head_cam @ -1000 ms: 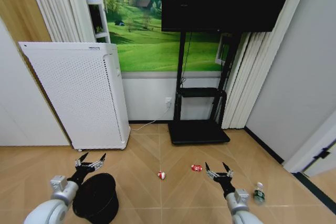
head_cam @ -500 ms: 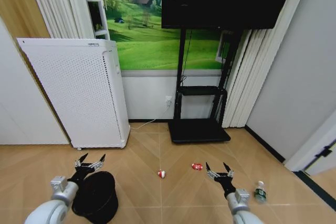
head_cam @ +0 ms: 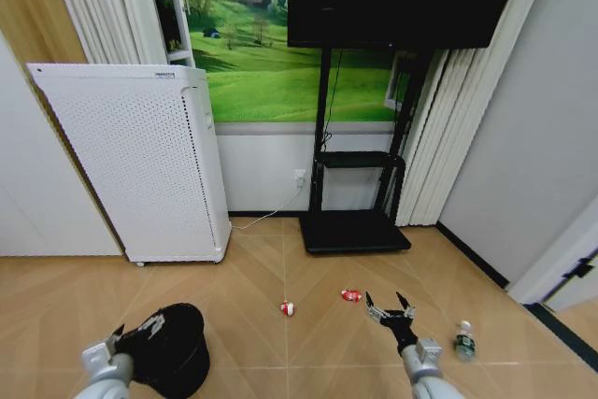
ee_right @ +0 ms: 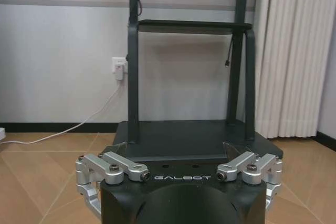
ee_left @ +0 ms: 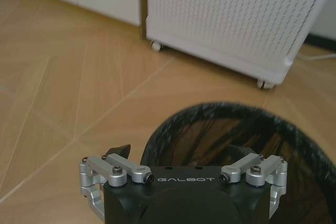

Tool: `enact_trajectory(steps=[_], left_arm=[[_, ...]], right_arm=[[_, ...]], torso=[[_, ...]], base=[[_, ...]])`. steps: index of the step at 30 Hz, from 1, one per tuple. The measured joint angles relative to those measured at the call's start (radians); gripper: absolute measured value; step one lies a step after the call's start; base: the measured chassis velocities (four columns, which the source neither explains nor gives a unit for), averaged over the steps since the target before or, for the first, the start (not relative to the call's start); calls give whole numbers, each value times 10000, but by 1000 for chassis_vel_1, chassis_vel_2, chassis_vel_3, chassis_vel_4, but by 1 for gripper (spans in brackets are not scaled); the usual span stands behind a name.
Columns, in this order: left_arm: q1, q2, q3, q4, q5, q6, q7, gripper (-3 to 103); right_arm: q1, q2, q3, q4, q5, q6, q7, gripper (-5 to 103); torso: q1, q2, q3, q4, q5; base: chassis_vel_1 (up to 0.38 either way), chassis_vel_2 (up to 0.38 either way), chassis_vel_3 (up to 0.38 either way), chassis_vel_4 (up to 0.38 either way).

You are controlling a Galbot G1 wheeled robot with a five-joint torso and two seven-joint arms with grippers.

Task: Pick up the trash bin and place the garbage on the floor into it.

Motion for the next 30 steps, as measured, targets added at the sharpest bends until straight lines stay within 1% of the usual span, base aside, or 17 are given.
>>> enact_trajectory(steps=[1,2,3,6,8,11,13,14,16,18,19,22,23,25,26,29,30], left_arm=[[0,0,0,0,0,0,0,100],[1,20,11,-18,-459,434,-424,100],[-17,57,8,41,-566,595,-492,100],[-215,151,6,427,-780,833,-502,103],[-338,184,21,640,-816,888,-502,100],[-609,144,98,974,-1004,1045,-769,85],[-618,136,109,979,-1047,1054,-833,85],[-657,84,176,1040,-1196,1091,-1071,80],[-692,67,216,1130,-1211,1099,-1123,74],[-745,53,257,1254,-1247,1099,-1145,63],[-745,53,257,1254,-1247,1099,-1145,63],[-864,35,323,1489,-1264,1095,-1153,46],[-864,35,323,1489,-1264,1095,-1153,46],[-926,17,339,1559,-1266,1082,-1127,35],[-926,17,339,1559,-1266,1082,-1127,35],[-930,31,338,1567,-1236,1042,-1019,19],[-930,31,338,1567,-1236,1042,-1019,19]], right_arm=[[0,0,0,0,0,0,0,100],[63,37,3,-64,-13,30,166,100],[121,46,-12,-112,-27,31,226,100],[218,51,-80,-190,-53,31,278,100],[250,50,-109,-223,-60,29,294,100],[328,26,-149,-365,-70,27,372,100],[333,22,-149,-378,-70,27,380,100],[373,-6,-119,-452,-46,28,417,100],[391,-32,-93,-494,-20,36,427,100],[405,-74,-50,-535,14,48,440,100],[405,-74,-50,-535,14,48,440,100],[408,-129,16,-596,91,100,456,100],[408,-129,16,-596,91,100,456,100],[406,-133,36,-661,133,193,504,100],[406,-133,36,-661,133,193,504,100],[411,-120,46,-709,141,239,522,100],[411,-120,46,-709,141,239,522,100]], torso=[[0,0,0,0,0],[2,9,6,0,1],[5,16,11,-1,1],[9,26,20,2,0],[10,30,23,1,0],[14,44,33,0,0],[14,45,34,0,0],[15,50,37,0,0],[16,54,39,0,0],[17,58,42,1,1],[17,58,42,1,1],[20,65,48,0,0],[20,65,48,0,0],[21,71,52,1,1],[21,71,52,1,1],[23,77,56,1,1],[23,77,56,1,1]], base=[[0,0,0,0],[0,0,0,0],[0,0,0,0],[0,0,0,0],[0,0,0,0],[0,0,0,0],[0,0,0,0],[0,0,0,0],[0,0,0,0],[0,0,0,0],[0,0,0,0],[0,0,0,0],[0,0,0,0],[0,0,0,0],[0,0,0,0],[0,0,0,0],[0,0,0,0]])
